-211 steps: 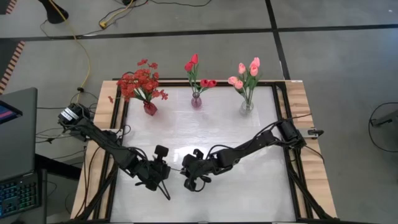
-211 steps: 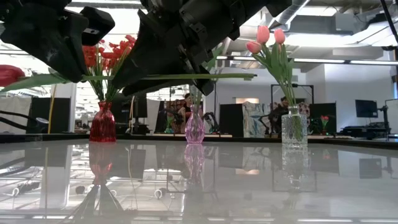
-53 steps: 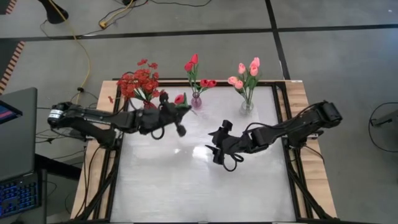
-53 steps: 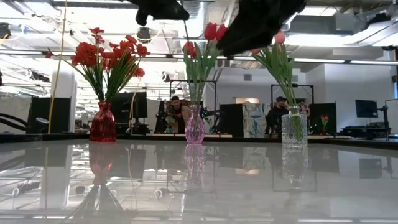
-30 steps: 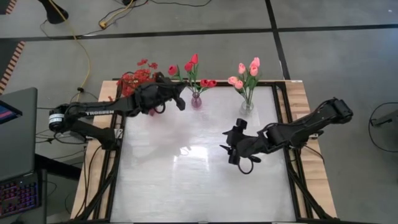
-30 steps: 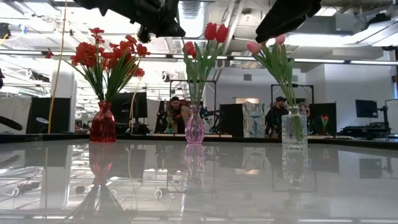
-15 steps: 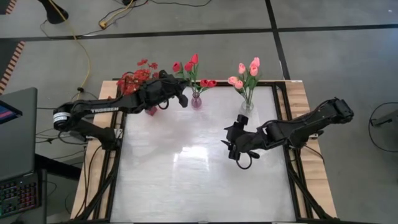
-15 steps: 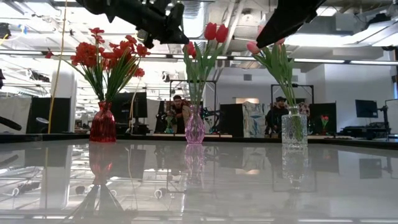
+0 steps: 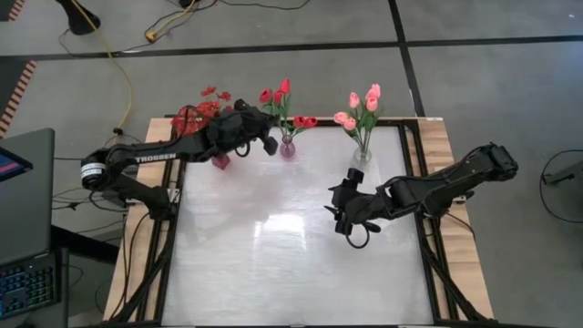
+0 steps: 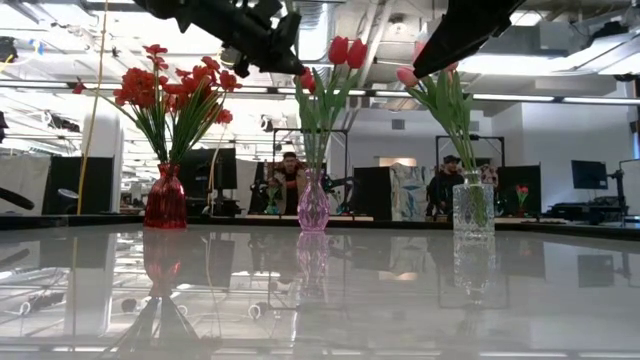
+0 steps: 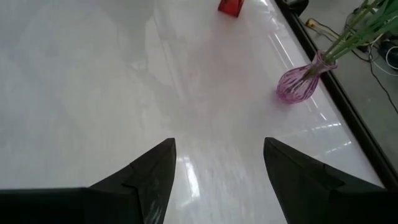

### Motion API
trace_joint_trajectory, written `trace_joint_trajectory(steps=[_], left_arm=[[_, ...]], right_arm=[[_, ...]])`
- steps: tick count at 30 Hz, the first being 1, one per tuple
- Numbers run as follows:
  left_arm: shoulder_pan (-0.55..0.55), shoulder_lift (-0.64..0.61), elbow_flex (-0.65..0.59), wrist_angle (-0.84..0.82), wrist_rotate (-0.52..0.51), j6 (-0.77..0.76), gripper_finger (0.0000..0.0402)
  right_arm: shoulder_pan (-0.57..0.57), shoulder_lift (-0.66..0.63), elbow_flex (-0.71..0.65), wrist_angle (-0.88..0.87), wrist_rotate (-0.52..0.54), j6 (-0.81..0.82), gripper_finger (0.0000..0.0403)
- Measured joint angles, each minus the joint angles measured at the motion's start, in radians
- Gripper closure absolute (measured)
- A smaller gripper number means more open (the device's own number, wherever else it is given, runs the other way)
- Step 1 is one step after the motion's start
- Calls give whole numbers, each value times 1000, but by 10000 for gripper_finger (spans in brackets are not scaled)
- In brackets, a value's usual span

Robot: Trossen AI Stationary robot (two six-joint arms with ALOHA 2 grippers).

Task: Sort flowers into vase by color
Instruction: Put the red tulip into the purple vase

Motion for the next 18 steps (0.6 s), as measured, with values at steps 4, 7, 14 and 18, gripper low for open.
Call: trace_joint_trajectory(steps=[4,7,14,18], left_arm=[[19,1,0,-5,31,-12,401],[33,1,0,-6,51,-26,401],[41,1,0,-13,83,-38,401],[40,1,0,-31,85,-46,401]], right_arm=[[0,0,0,1,0,0,132],[0,0,0,3,0,1,132],[0,0,0,3,0,2,132],[0,0,0,2,0,2,132]])
